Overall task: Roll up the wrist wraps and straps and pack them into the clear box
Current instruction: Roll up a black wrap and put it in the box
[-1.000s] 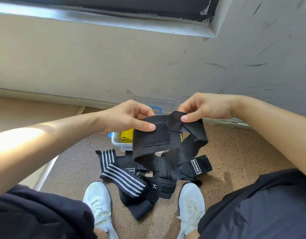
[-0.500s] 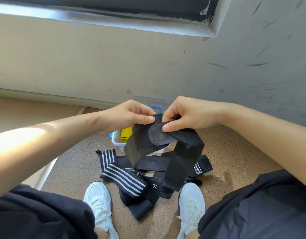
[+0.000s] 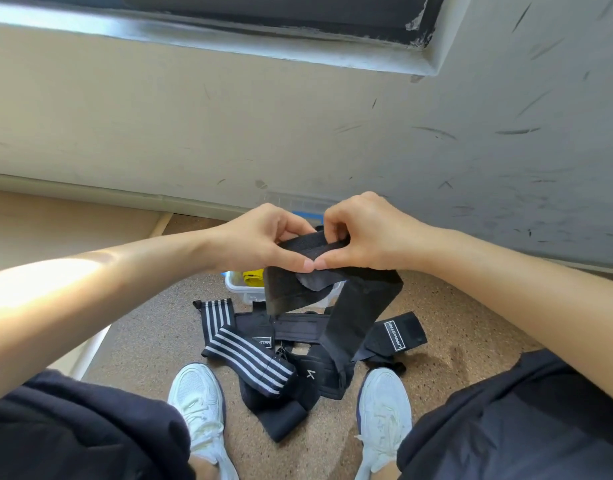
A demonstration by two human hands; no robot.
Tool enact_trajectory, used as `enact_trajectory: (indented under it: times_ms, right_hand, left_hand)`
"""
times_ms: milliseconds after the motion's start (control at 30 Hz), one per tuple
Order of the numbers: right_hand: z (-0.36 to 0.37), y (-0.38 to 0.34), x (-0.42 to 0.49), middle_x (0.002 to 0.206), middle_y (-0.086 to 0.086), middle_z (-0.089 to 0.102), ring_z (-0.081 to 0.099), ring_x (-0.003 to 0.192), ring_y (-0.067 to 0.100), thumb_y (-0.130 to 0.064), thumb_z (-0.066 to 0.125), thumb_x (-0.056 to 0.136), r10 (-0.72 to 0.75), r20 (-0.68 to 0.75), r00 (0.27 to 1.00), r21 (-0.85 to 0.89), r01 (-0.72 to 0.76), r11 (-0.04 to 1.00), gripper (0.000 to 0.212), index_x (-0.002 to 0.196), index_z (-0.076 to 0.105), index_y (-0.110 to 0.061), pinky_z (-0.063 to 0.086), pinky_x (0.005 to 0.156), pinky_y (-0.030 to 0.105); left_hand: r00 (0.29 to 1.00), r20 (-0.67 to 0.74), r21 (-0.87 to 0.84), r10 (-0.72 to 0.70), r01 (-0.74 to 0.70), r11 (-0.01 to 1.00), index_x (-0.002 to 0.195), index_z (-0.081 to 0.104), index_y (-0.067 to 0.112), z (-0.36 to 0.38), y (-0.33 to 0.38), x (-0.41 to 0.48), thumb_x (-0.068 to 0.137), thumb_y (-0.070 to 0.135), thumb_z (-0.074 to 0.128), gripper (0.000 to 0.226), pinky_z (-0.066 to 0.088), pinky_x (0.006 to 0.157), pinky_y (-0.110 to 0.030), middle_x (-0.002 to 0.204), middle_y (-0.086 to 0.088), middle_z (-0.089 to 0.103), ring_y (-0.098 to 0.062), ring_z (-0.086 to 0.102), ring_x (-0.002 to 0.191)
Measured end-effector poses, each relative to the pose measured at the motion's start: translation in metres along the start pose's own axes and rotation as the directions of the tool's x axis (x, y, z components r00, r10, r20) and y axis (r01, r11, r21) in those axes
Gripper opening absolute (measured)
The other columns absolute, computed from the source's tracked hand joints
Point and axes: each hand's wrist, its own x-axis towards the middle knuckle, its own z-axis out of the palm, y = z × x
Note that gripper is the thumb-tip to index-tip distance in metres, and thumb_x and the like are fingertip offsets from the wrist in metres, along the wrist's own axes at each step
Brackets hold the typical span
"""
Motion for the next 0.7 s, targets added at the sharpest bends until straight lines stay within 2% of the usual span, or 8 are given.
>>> enact_trajectory:
  times_ms: [67,133,233,333,400,467,567,700]
  right_hand:
    - [-0.001,0.004,0.0,0.095,-0.009,0.061,0.054,0.082,-0.002,-0.049,0.087,0.071,-0.014,-0.037,0.999,0.057,0.016,0.998,0.044,0.095,0.062,-0.021,0.042,0.071,0.019]
    - [-0.005,0.003,-0.003,0.109,-0.009,0.063,0.054,0.082,-0.015,-0.037,0.087,0.077,-0.046,0.044,0.998,0.179,0.037,0.983,0.048,0.113,0.063,-0.018,0.039,0.071,0.007]
    - [-0.01,0.006,-0.004,0.087,0.004,0.071,0.059,0.066,-0.002,-0.029,0.082,0.085,-0.035,0.203,0.979,0.315,-0.032,0.949,0.024,0.097,0.071,-0.011,0.048,0.062,0.019]
    - [-0.01,0.008,0.0,0.065,0.002,0.059,0.05,0.056,0.007,-0.033,0.078,0.088,0.001,0.187,0.982,0.252,-0.049,0.966,0.029,0.076,0.064,-0.011,0.04,0.053,0.023]
    - [-0.01,0.004,0.001,0.061,-0.003,0.054,0.045,0.053,0.004,-0.033,0.076,0.09,-0.015,0.137,0.991,0.204,-0.014,0.979,0.031,0.071,0.058,-0.017,0.035,0.05,0.019]
    - [-0.009,0.003,0.0,0.063,0.003,0.057,0.047,0.055,0.006,-0.033,0.077,0.088,-0.01,0.126,0.992,0.218,-0.018,0.976,0.03,0.072,0.059,-0.016,0.037,0.052,0.022]
    - [-0.011,0.002,-0.003,0.066,0.002,0.062,0.053,0.058,0.007,-0.035,0.085,0.08,0.008,0.177,0.984,0.259,-0.054,0.964,0.028,0.074,0.064,-0.017,0.043,0.057,0.025]
    - [-0.01,0.0,-0.001,0.066,0.004,0.069,0.06,0.058,0.006,-0.02,0.084,0.082,0.036,0.177,0.984,0.392,-0.104,0.914,0.015,0.08,0.073,-0.01,0.048,0.057,0.023]
  left_hand:
    - [1.0,0.022,-0.013,0.018,-0.018,1.0,0.11,0.072,0.006,0.0,0.0,-0.001,0.08,0.007,0.079,0.031,0.06,0.09,-0.038,0.102,-0.015,0.078,-0.026,0.074,0.092]
    - [0.998,0.041,-0.022,0.042,-0.041,0.999,0.109,0.071,0.006,-0.001,0.002,-0.003,0.085,-0.002,0.076,0.026,0.061,0.084,-0.033,0.099,-0.011,0.078,-0.022,0.073,0.089]
    - [0.998,0.046,-0.01,0.051,-0.051,0.999,0.109,0.068,0.002,-0.001,0.005,-0.005,0.089,-0.011,0.068,0.024,0.059,0.079,-0.029,0.096,-0.009,0.076,-0.02,0.073,0.086]
    - [1.0,0.008,0.002,0.017,-0.017,1.0,0.105,0.069,0.005,-0.001,0.008,-0.005,0.087,-0.001,0.076,0.02,0.06,0.083,-0.036,0.098,-0.014,0.077,-0.025,0.073,0.088]
    - [0.999,-0.046,0.105,-0.008,0.013,0.994,0.096,0.072,0.009,-0.001,0.01,-0.005,0.08,0.011,0.087,0.022,0.06,0.075,-0.033,0.088,-0.008,0.078,-0.02,0.072,0.079]
    - [0.997,-0.076,0.244,-0.025,0.043,0.969,0.087,0.075,0.014,-0.001,0.012,-0.006,0.075,0.019,0.091,0.021,0.055,0.064,-0.027,0.076,-0.001,0.075,-0.013,0.069,0.068]
    - [0.997,-0.08,0.263,-0.022,0.042,0.964,0.09,0.078,0.014,-0.001,0.015,-0.006,0.079,0.017,0.088,0.015,0.059,0.069,-0.034,0.084,-0.009,0.078,-0.015,0.071,0.073]
    - [0.991,-0.13,0.242,0.012,0.02,0.97,0.09,0.079,0.016,0.0,0.019,-0.003,0.08,0.015,0.086,0.012,0.059,0.073,-0.037,0.087,-0.009,0.079,-0.014,0.071,0.075]
